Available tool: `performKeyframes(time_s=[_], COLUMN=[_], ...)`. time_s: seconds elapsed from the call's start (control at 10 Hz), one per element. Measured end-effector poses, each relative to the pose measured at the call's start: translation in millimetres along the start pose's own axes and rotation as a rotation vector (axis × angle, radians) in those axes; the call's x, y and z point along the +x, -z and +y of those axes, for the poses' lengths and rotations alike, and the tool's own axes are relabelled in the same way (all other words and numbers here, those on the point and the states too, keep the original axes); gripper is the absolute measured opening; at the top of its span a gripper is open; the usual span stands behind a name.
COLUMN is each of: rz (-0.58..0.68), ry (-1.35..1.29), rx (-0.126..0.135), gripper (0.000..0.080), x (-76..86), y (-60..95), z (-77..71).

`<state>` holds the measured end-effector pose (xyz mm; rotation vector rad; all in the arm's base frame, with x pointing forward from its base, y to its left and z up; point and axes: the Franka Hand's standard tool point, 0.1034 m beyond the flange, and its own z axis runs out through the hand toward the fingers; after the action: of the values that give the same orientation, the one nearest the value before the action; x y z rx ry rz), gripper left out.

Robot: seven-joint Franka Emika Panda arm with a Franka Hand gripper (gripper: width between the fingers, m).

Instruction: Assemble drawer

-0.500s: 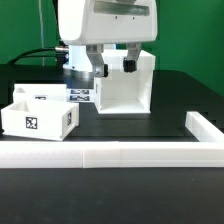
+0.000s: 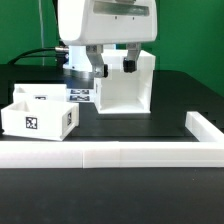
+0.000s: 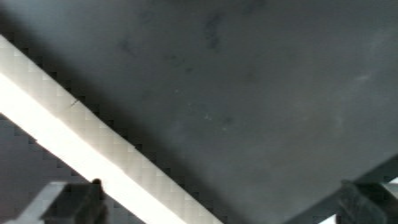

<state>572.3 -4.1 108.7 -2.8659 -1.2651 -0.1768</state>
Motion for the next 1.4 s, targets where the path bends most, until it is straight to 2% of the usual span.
performKeyframes(time_s=[0.2, 0.4, 0.6, 1.1, 1.2, 1.4], rz=[-0.001, -0.01, -0.015, -0.016, -0.023, -0.038], ry=[-0.029, -0.193, -0.39, -0.643, -0.665, -0.692], rx=[0.001, 0.005, 0.015, 0.019, 0.02, 0.022], gripper=[0.0649, 0.0649, 0.0649, 0.0649, 0.0649, 0.0649], x=[0.1, -0.4, 4.2, 5.1, 0.4, -13.4], y=[0.2, 4.4, 6.2, 5.1, 6.7, 23.6], z=[-1.3, -18.3, -27.2, -28.9, -36.3, -63.7])
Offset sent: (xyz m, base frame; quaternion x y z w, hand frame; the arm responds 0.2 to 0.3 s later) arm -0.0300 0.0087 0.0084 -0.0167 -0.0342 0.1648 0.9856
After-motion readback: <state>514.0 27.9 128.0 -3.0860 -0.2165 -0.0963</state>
